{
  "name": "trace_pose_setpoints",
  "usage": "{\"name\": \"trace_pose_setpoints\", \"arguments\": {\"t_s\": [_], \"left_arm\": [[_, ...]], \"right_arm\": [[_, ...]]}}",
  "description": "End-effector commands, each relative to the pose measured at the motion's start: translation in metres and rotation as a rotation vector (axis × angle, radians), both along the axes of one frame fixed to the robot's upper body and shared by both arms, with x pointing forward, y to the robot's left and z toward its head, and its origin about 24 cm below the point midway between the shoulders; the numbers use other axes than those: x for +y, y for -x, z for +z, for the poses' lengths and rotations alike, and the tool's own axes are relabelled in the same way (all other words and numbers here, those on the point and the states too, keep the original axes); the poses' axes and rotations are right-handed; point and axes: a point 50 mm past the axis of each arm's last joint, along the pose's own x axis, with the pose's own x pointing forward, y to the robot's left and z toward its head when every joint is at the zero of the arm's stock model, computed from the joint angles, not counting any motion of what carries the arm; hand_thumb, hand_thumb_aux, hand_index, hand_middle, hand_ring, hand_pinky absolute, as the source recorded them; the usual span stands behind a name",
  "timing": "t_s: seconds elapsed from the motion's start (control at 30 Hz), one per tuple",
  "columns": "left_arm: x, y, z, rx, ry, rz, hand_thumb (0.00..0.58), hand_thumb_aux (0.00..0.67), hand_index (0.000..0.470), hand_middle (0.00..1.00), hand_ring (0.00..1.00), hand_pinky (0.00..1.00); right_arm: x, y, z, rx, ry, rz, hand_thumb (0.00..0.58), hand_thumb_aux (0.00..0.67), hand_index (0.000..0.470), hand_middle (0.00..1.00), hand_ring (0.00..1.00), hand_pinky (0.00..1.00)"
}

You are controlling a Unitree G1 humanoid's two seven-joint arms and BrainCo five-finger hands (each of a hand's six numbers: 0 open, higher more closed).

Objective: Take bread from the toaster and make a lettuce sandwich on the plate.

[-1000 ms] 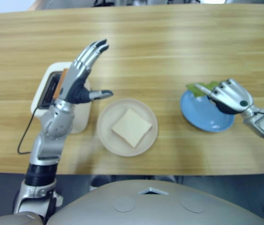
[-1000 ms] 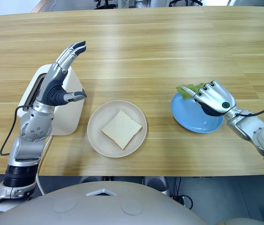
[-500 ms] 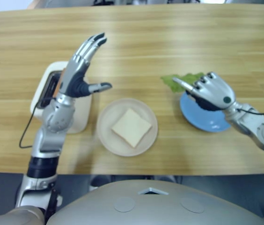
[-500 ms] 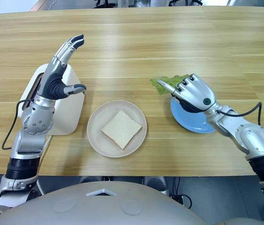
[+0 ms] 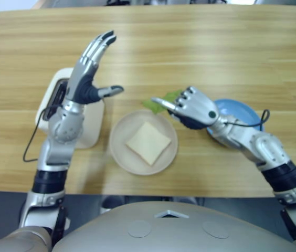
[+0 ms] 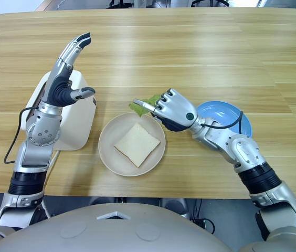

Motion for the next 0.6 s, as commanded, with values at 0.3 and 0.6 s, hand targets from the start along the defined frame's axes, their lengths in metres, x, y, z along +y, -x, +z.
{"name": "trace_pose_setpoints", "arguments": {"t_s": [0.3,0.6], "left_arm": [[0.003,-0.013,0.002,0.007,0.023,0.037,0.000,0.000,0.000,0.00,0.00,0.00],[0.003,-0.014,0.002,0.010,0.019,0.040,0.000,0.000,0.000,0.00,0.00,0.00]], "right_arm": [[0.012,0.012,-0.022,0.229,-0.022,0.073,0.580,0.670,0.460,1.00,1.00,1.00],[0.009,0.010,-0.042,0.328,0.006,0.060,0.580,0.670,0.460,1.00,1.00,1.00]]}}
